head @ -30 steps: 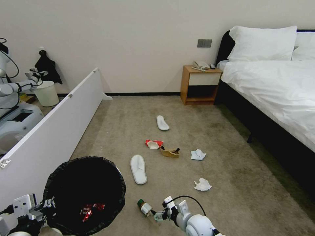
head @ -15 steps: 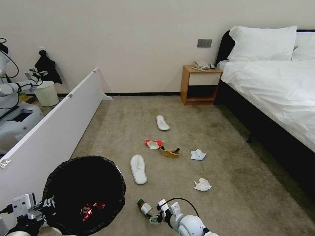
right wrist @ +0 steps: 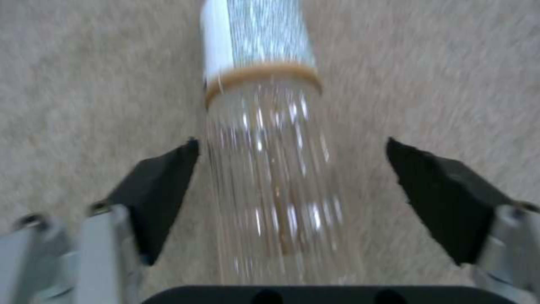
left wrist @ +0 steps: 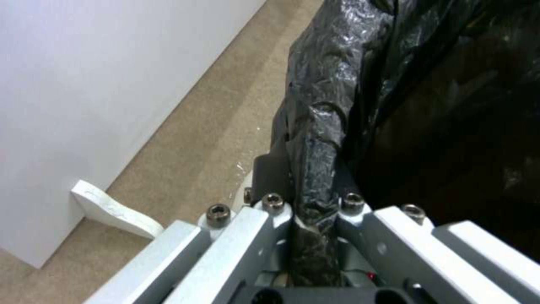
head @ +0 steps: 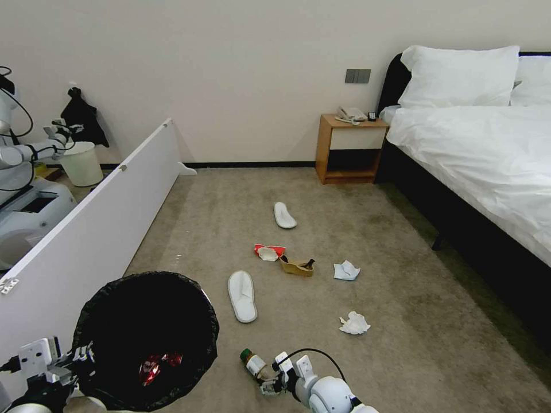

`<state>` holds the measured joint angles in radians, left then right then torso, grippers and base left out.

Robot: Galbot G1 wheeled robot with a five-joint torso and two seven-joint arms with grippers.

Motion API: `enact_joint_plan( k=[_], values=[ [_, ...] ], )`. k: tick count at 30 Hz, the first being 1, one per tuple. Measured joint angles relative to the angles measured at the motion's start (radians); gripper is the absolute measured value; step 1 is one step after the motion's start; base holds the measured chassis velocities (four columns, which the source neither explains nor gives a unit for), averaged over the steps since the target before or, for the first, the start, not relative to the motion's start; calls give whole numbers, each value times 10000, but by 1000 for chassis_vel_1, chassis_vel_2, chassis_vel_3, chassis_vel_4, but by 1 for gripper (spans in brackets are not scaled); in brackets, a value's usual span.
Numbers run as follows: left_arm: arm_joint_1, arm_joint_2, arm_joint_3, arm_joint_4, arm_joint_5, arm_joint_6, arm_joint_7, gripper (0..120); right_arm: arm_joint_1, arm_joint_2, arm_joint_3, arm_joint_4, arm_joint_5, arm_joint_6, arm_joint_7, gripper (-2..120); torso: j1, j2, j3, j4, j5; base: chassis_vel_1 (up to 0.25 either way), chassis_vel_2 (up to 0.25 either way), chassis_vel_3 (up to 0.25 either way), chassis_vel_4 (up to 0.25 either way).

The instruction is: Pick up the trash bin, then pick up the garbage from the floor and place it into the trash bin.

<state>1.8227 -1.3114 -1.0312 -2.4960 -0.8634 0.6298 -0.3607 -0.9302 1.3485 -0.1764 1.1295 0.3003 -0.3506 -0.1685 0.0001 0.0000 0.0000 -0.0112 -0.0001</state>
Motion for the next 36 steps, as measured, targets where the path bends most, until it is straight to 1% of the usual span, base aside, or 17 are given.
enact_joint_plan(
  k=[1, 2, 4, 5, 7, 8, 10, 13, 21, 27, 28, 30, 31, 32, 33, 34, 36],
  values=[
    [0, -2, 2, 1, 0, 0, 2, 2, 38, 33, -39, -182, -70, 25, -40, 76, 0, 0, 0, 0, 0, 0, 0, 0, 0],
    [0, -2, 2, 1, 0, 0, 2, 2, 38, 33, -39, -182, -70, 25, -40, 76, 0, 0, 0, 0, 0, 0, 0, 0, 0],
    [3, -2, 5, 2, -2, 0, 6, 2, 83, 45, -87, -359, -140, 76, -78, 66, 0, 0, 0, -2, -1, 0, 0, 0, 0],
    [3, -2, 5, 2, -2, 0, 6, 2, 83, 45, -87, -359, -140, 76, -78, 66, 0, 0, 0, -2, -1, 0, 0, 0, 0],
    [5, 0, 5, 1, -6, 0, 10, 2, 120, 65, -67, -489, -133, 103, -87, 54, 0, 1, -1, -3, -2, 0, 0, 0, 0],
    [5, 0, 5, 1, -6, 0, 10, 2, 120, 65, -67, -489, -133, 103, -87, 54, 0, 1, -1, -3, -2, 0, 0, 0, 0],
    [5, 8, 5, -2, -15, 0, 11, 2, 125, 67, -50, -523, -129, 114, -88, 45, 0, 2, -1, -4, -3, 0, 0, 0, 0],
    [6, 36, 5, -6, -26, 0, 11, 2, 125, 64, -43, -531, -125, 116, -86, 40, 0, 3, -1, -2, -3, 0, 0, 0, 0],
    [-20, 101, -11, -10, -60, 0, 9, 2, 56, 31, -35, -420, -128, 112, -87, 39, 0, 2, 0, 3, 2, 0, 0, 0, 0],
    [-31, 158, -19, 51, -69, 0, 12, 2, -44, -104, -5, 8, -253, 101, -99, 39, 0, -1, 1, 4, 3, 0, 0, 0, 0],
    [-33, 175, -16, 64, -71, 0, 12, 2, -76, -168, 93, 245, -361, 145, -102, 39, 0, -1, 2, 2, 4, 0, 0, 0, 0],
    [-28, 229, 36, 123, -72, 0, 20, 2, -200, -401, 509, 1103, -901, 506, -100, 39, 0, -1, 1, 1, 2, 0, 0, 0, 0],
    [-28, 229, 36, 123, -72, 0, 20, 2, -200, -401, 509, 1103, -901, 506, -100, 39, 0, -1, 1, 1, 2, 0, 0, 0, 0],
    [-11, 250, 83, 157, -66, 0, 41, 2, -273, -529, 714, 1531, -1135, 791, -98, 39, 1, 0, 1, -1, 3, 0, 0, 0, 0],
    [25, 260, 128, 193, -48, 0, 78, 2, -367, -662, 974, 2009, -1220, 1020, -77, 39, 0, -1, 1, -1, 3, 0, 0, 0, 0],
    [25, 260, 128, 193, -48, 0, 78, 2, -367, -662, 974, 2009, -1220, 1020, -77, 39, 0, -1, 1, -1, 3, 0, 0, 0, 0],
    [156, 323, 217, 256, -39, 0, 134, 2, -583, -992, 1594, 3039, -1062, 1665, -46, 39, 0, 0, 1, 0, 2, 0, 0, 0, 0]
  ],
)
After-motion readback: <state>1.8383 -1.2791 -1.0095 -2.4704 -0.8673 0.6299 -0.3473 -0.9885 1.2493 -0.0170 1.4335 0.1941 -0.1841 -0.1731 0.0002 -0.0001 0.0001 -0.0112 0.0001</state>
